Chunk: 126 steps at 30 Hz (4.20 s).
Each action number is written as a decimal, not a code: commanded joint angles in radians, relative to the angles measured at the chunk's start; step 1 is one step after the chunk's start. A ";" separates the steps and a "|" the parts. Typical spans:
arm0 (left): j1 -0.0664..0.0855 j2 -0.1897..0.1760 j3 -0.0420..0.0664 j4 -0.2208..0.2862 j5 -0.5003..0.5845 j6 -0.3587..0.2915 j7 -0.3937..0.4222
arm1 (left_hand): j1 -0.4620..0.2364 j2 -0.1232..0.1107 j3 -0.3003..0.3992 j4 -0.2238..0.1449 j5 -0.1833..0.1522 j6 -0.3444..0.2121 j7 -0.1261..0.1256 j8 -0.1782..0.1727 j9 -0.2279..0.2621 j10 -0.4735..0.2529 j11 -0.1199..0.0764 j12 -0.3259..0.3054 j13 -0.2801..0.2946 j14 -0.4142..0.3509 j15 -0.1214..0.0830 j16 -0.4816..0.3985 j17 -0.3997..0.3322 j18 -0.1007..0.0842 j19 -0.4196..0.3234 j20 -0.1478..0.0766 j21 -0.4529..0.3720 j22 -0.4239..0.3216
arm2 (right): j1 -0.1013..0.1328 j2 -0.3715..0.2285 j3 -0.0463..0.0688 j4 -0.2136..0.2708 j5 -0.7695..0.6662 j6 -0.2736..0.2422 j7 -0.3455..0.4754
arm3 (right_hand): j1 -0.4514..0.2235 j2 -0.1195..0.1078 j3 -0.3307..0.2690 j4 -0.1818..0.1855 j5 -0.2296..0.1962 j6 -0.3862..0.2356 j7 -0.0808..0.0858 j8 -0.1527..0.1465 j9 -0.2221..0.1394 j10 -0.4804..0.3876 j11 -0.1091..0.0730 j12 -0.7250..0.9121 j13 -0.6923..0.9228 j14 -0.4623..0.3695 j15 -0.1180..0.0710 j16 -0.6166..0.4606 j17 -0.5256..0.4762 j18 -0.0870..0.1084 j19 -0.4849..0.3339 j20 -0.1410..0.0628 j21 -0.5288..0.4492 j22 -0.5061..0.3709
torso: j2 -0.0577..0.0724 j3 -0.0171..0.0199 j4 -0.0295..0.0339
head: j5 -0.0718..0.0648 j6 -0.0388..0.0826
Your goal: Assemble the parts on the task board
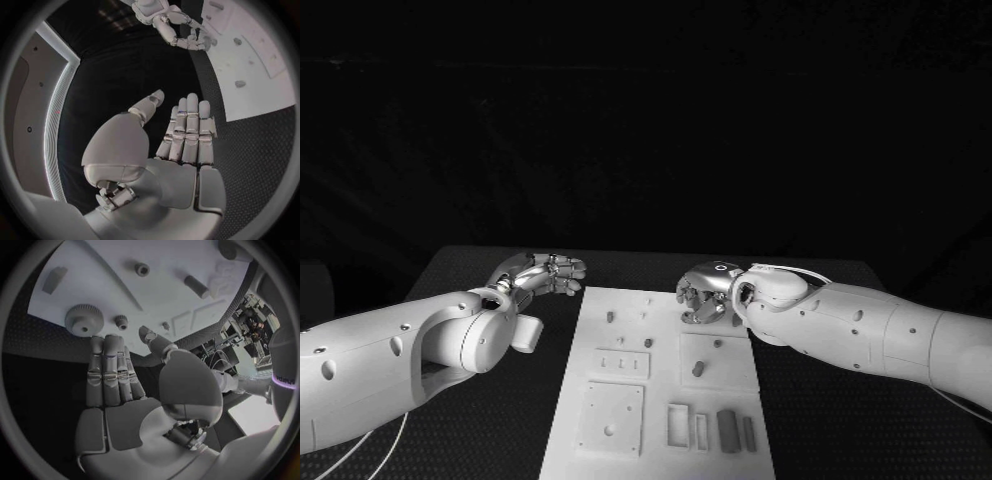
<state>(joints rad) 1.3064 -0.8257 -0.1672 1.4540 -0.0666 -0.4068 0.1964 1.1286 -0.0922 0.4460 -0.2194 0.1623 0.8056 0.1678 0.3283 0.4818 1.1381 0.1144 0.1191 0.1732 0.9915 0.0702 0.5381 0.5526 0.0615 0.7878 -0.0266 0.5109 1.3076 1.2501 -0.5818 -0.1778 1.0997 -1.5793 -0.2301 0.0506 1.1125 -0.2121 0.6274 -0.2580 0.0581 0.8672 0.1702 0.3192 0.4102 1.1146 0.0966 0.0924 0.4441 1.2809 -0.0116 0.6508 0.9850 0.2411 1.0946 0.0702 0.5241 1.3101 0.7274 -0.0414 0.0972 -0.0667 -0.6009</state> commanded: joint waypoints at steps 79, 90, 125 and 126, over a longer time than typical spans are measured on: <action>0.001 -0.007 0.001 0.001 0.000 0.026 -0.009 | -0.022 0.000 0.016 -0.007 -0.005 -0.011 0.001 -0.011 0.004 -0.004 0.004 -0.020 0.006 0.007 0.004 -0.014 0.016 -0.001 -0.008 0.001 0.013 0.020 | -0.014 -0.021 0.000 0.030 -0.184 -0.016 -0.054 | 0.055 -0.031 0.102 -0.009 -0.010 0.077 -0.029 0.038 0.025 0.065 0.001 -0.025 -0.231 0.036 -0.004 0.221 0.073 0.021 0.036 -0.064 0.258 0.021 | 0.064 -0.0054 0.0163 | -0.023 0.004; 0.001 -0.007 0.001 -0.001 0.000 0.026 -0.009 | -0.022 0.000 0.018 -0.008 -0.006 -0.012 0.000 -0.011 0.004 -0.004 0.004 -0.021 0.006 0.007 0.004 -0.015 0.017 -0.001 -0.009 0.001 0.013 0.020 | -0.014 -0.028 0.000 0.040 -0.189 -0.013 -0.053 | 0.067 -0.045 0.109 -0.019 -0.010 0.064 -0.029 0.030 0.023 0.056 0.005 -0.027 -0.238 0.030 0.000 0.228 0.068 0.021 0.030 -0.063 0.264 0.019 | 0.066 -0.0047 0.0166 | -0.026 0.005; 0.001 -0.005 0.001 -0.003 0.000 0.026 -0.010 | -0.024 0.002 0.021 -0.012 -0.007 -0.011 -0.002 -0.011 0.006 -0.003 0.002 -0.024 0.008 0.007 0.005 -0.018 0.021 -0.001 -0.010 0.001 0.015 0.019 | -0.016 -0.026 0.000 0.045 -0.233 -0.068 -0.062 | 0.108 0.002 0.180 -0.012 -0.010 0.166 -0.066 0.081 0.058 0.192 -0.042 0.026 -0.201 0.036 -0.045 0.262 0.042 0.021 0.042 -0.072 0.300 0.018 | 0.069 -0.0058 0.0167 | -0.030 0.006; 0.001 -0.005 0.001 -0.003 0.000 0.026 -0.010 | -0.024 0.002 0.021 -0.012 -0.007 -0.011 -0.002 -0.011 0.006 -0.003 0.002 -0.024 0.008 0.007 0.005 -0.018 0.021 -0.001 -0.010 0.001 0.015 0.019 | -0.016 -0.026 0.000 0.046 -0.233 -0.073 -0.066 | 0.107 0.002 0.181 -0.011 -0.010 0.169 -0.067 0.081 0.059 0.195 -0.043 0.027 -0.200 0.036 -0.045 0.263 0.042 0.021 0.043 -0.073 0.302 0.018 | 0.069 -0.0059 0.0168 | -0.030 0.006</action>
<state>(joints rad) 1.3065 -0.8327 -0.1674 1.4493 -0.0663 -0.3947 0.1815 1.1131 -0.0922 0.4619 -0.2311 0.1623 0.7997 0.1690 0.3217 0.4864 1.1382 0.1144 0.1002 0.1800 0.9951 0.0734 0.5265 0.5718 0.0532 0.7844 -0.0229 0.5225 1.3081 1.2425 -0.6080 -0.1721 1.1449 -1.7921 -0.3120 -0.0028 1.2190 -0.2205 0.8021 -0.2678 0.0517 1.0313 0.1029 0.3969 0.4678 1.2662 0.0461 0.1159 0.2403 1.3171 -0.0514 0.9095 1.0273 0.2294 1.1350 0.0036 0.8227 1.3072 0.7964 -0.0471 0.1141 -0.0971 -0.5944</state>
